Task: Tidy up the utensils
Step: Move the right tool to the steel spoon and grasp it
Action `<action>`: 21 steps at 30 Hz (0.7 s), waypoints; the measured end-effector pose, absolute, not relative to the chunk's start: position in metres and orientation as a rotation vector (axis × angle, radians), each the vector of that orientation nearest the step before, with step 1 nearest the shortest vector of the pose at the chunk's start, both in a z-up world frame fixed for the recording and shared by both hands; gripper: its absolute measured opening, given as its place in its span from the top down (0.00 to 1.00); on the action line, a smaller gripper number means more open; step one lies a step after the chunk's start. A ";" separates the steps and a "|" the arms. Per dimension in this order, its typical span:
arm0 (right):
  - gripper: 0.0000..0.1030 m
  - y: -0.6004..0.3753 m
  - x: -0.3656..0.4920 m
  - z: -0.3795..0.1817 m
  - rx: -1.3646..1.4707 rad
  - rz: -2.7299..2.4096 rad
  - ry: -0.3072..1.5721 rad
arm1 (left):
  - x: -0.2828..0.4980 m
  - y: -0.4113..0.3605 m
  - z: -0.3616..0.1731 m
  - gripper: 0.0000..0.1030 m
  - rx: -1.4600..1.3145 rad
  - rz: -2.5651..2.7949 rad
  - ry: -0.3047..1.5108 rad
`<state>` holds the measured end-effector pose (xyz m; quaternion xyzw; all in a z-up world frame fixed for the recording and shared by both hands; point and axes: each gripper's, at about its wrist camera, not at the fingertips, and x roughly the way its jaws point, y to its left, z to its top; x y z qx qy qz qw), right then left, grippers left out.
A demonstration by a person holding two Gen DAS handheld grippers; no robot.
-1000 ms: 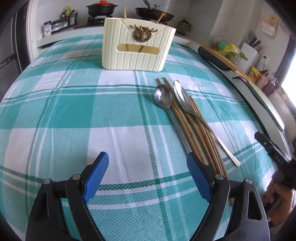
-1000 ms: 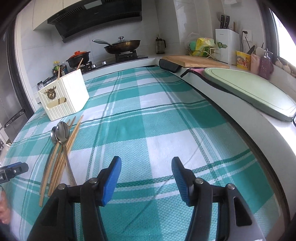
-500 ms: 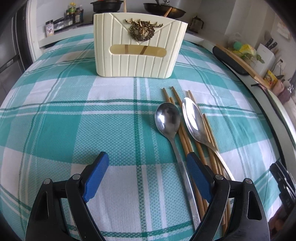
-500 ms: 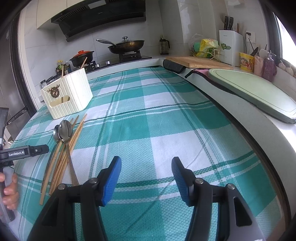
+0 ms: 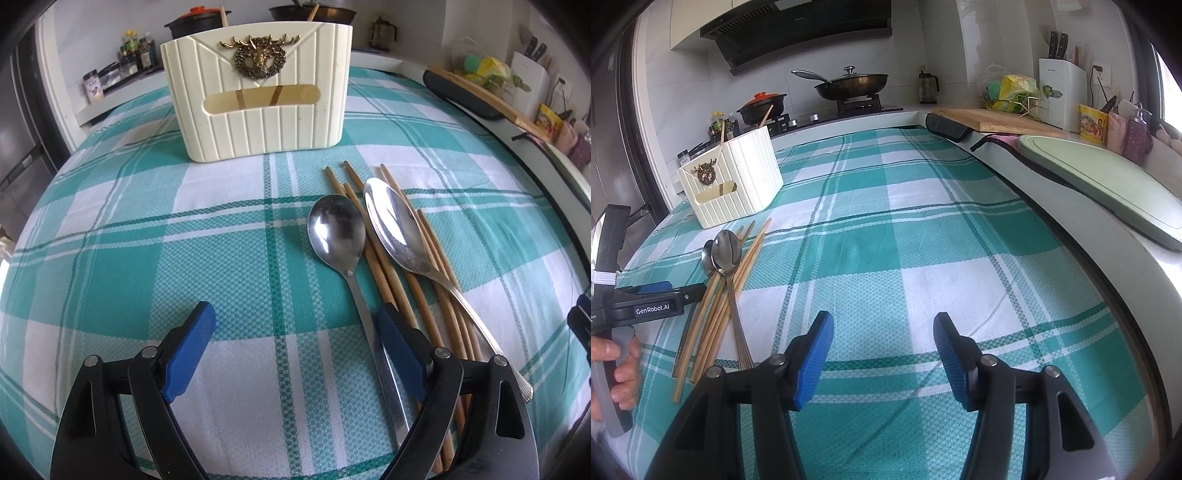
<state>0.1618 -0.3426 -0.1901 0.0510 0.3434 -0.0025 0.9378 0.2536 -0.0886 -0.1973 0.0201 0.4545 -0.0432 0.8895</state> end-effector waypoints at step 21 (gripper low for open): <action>0.63 -0.253 0.230 -0.186 -0.002 0.378 0.935 | 0.247 -0.077 -0.198 0.13 0.034 -0.085 0.929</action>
